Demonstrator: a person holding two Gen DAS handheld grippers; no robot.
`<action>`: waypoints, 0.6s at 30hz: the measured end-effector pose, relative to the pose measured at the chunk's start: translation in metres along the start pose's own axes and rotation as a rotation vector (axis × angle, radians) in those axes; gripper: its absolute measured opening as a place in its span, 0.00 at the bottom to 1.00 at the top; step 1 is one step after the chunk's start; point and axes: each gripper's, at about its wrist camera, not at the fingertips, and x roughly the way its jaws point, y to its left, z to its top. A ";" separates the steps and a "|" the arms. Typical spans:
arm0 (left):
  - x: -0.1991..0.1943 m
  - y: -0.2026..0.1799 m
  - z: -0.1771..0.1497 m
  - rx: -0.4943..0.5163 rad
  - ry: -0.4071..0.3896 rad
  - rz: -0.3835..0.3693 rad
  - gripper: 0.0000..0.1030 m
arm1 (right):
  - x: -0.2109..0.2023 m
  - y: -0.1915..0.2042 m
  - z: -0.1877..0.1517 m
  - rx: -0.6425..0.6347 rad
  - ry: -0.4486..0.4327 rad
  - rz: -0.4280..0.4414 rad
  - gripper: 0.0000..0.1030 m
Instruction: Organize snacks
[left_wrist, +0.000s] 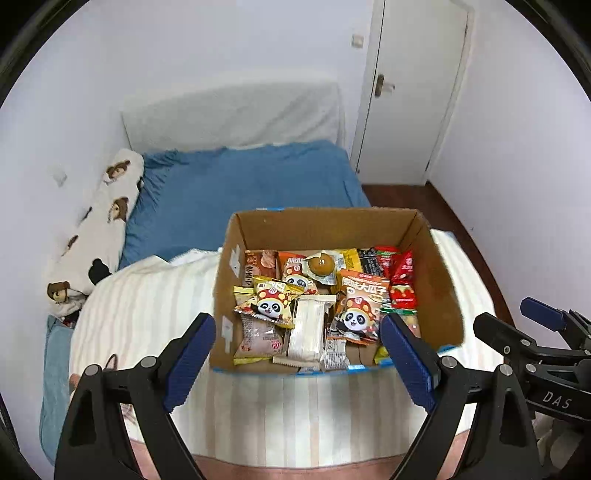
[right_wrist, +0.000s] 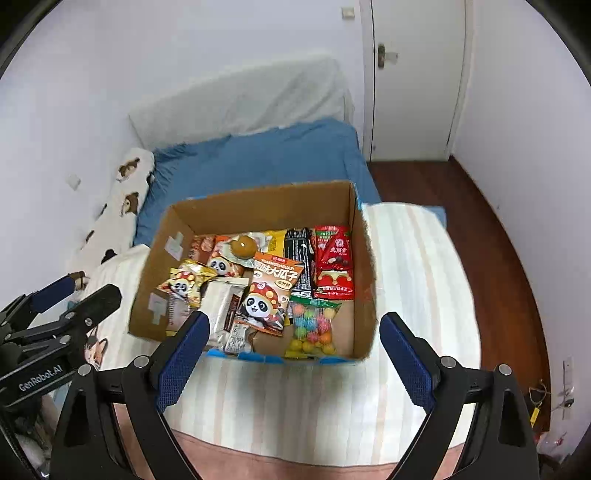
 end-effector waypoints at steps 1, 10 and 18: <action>-0.010 0.000 -0.005 -0.007 -0.014 -0.001 0.89 | -0.013 0.001 -0.008 -0.003 -0.019 0.000 0.93; -0.092 0.001 -0.051 -0.008 -0.141 0.055 1.00 | -0.097 0.012 -0.059 -0.039 -0.143 -0.020 0.99; -0.149 0.000 -0.081 -0.014 -0.218 0.080 1.00 | -0.161 0.018 -0.095 -0.051 -0.223 -0.035 1.00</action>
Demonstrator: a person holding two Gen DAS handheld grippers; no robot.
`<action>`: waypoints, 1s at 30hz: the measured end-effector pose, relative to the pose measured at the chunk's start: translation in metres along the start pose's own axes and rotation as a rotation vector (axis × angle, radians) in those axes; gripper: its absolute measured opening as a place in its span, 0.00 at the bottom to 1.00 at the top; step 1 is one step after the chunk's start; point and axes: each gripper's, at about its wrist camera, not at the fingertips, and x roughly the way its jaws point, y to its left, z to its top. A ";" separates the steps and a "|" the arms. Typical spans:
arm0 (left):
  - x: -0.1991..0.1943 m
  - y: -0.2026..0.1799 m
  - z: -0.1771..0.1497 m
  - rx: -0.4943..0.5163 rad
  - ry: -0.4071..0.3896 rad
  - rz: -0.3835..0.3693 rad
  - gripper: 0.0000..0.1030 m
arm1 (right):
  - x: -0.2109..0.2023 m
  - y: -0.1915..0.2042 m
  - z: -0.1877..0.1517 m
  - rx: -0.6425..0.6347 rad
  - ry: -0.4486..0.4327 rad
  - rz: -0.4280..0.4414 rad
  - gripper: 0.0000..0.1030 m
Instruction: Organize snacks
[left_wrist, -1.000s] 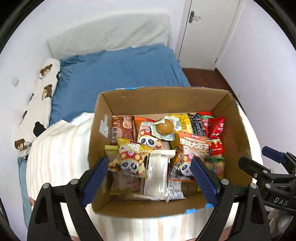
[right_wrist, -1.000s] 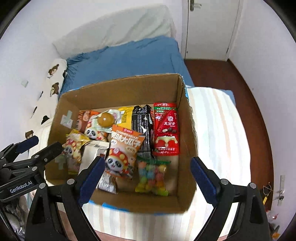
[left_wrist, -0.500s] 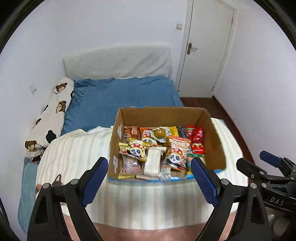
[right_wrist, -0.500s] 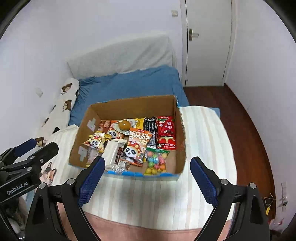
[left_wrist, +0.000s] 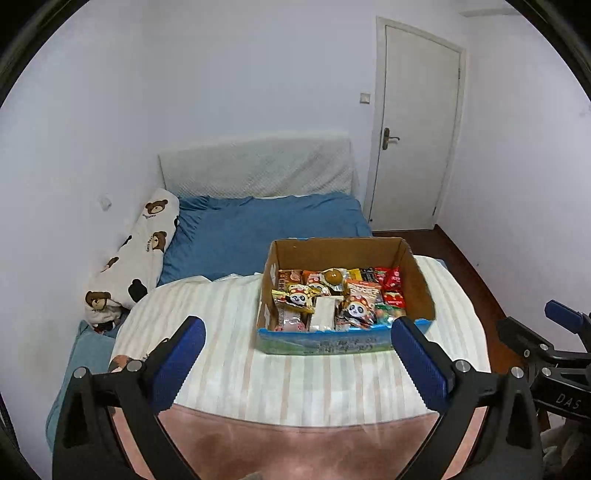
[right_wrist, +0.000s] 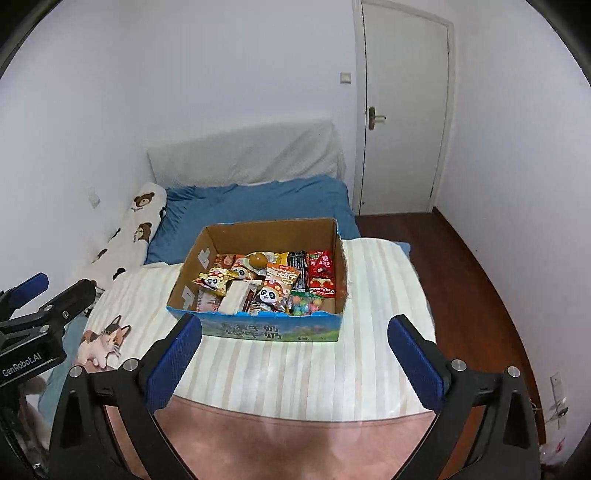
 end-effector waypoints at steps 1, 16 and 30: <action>-0.005 -0.001 -0.002 0.001 -0.002 0.004 1.00 | -0.008 0.001 -0.003 -0.001 -0.008 0.000 1.00; -0.048 -0.002 -0.030 -0.026 0.002 -0.002 1.00 | -0.072 0.009 -0.021 -0.023 -0.050 0.018 1.00; -0.024 -0.003 -0.027 -0.043 0.031 0.004 1.00 | -0.049 0.003 -0.018 -0.013 -0.023 0.003 1.00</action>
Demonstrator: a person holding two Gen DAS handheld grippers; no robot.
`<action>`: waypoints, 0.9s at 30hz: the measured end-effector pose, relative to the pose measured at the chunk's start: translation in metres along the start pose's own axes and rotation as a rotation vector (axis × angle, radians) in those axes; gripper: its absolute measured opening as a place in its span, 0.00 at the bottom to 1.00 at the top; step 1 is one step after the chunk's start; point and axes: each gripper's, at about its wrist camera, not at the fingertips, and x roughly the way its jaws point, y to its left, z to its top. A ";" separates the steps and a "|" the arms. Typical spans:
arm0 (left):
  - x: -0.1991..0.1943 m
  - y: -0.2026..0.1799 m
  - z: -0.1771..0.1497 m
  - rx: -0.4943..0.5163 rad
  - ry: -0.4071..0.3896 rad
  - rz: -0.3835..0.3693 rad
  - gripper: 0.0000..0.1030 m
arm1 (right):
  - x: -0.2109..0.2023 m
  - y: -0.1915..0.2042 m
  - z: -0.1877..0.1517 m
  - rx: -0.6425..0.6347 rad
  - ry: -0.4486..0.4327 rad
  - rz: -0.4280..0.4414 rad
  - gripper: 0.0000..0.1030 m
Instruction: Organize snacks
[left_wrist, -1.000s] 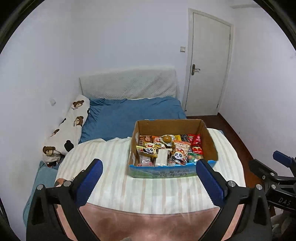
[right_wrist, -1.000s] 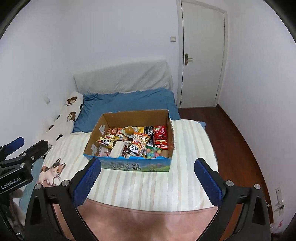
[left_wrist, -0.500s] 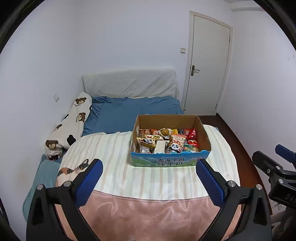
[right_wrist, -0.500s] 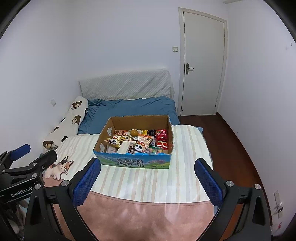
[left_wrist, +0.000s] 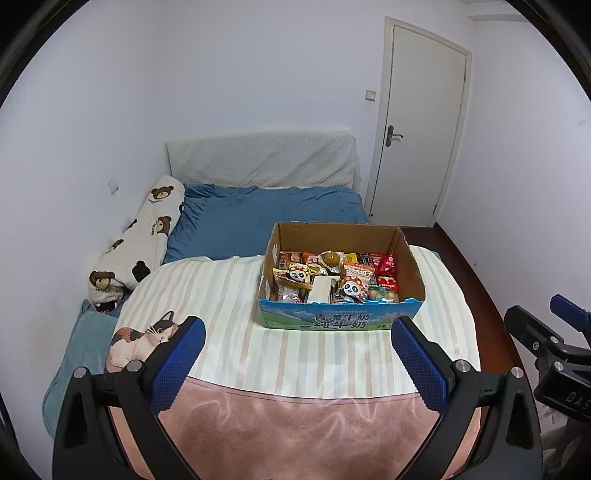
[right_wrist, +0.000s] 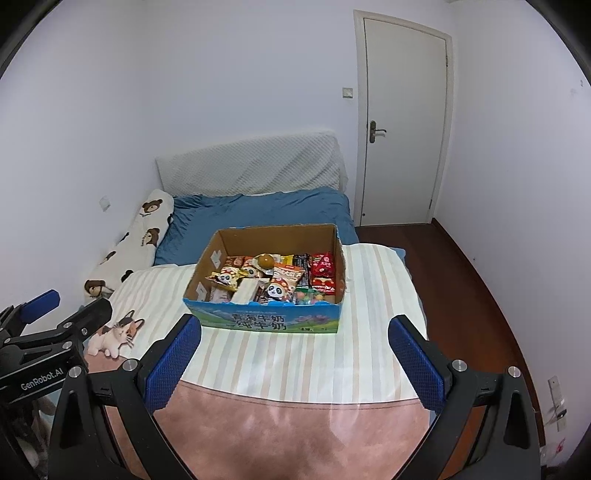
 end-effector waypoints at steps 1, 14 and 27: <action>0.004 0.000 0.001 0.002 0.005 0.004 1.00 | 0.006 -0.001 0.000 0.002 0.012 0.006 1.00; 0.078 0.003 0.012 0.005 0.130 0.025 1.00 | 0.088 -0.008 0.017 0.035 0.090 0.006 1.00; 0.150 -0.006 0.045 0.044 0.187 0.041 1.00 | 0.178 -0.023 0.041 0.088 0.187 -0.018 1.00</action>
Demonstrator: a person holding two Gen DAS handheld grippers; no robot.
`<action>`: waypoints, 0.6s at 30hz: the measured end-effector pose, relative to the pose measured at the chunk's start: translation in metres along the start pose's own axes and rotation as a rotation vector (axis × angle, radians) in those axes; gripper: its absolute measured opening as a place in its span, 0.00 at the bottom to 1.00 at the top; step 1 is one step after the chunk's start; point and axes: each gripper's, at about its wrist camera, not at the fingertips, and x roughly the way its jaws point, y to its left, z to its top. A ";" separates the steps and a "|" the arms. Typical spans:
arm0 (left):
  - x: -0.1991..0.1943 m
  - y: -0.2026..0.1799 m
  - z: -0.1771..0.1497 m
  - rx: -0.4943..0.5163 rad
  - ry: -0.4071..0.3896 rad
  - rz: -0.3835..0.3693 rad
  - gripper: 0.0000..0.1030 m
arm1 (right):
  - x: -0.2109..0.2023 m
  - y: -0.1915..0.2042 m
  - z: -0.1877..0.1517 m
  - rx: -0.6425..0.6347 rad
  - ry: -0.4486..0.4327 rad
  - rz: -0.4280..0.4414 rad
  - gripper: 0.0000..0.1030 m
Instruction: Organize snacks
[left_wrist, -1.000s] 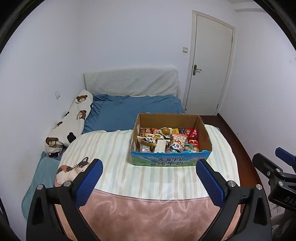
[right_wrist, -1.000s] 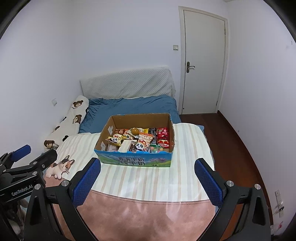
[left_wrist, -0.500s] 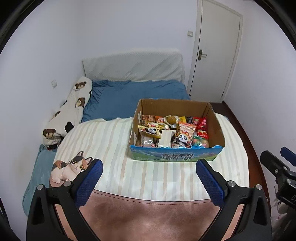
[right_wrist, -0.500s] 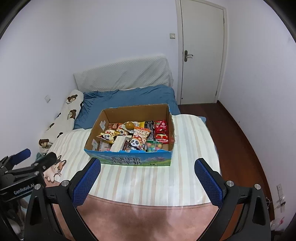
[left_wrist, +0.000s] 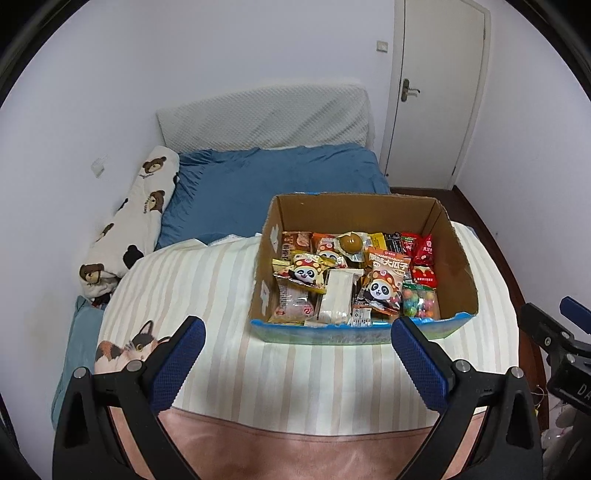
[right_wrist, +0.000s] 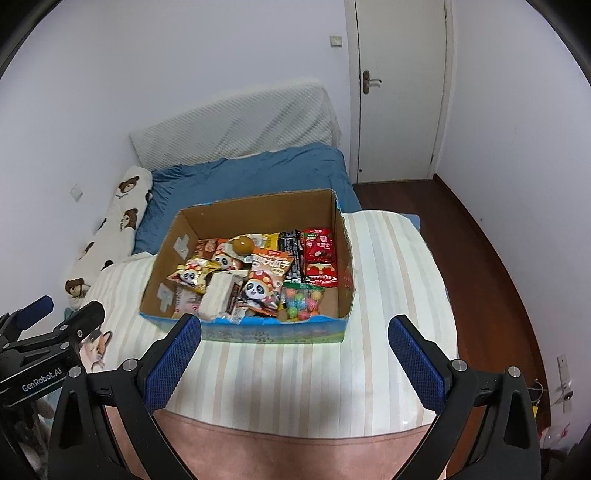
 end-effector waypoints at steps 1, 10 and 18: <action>0.005 -0.002 0.002 0.005 0.010 -0.003 1.00 | 0.008 -0.001 0.004 0.001 0.011 -0.005 1.00; 0.051 -0.014 0.016 0.019 0.137 -0.048 1.00 | 0.062 -0.004 0.018 0.005 0.138 0.003 1.00; 0.071 -0.018 0.018 0.038 0.200 -0.055 1.00 | 0.086 -0.004 0.018 0.006 0.204 0.012 1.00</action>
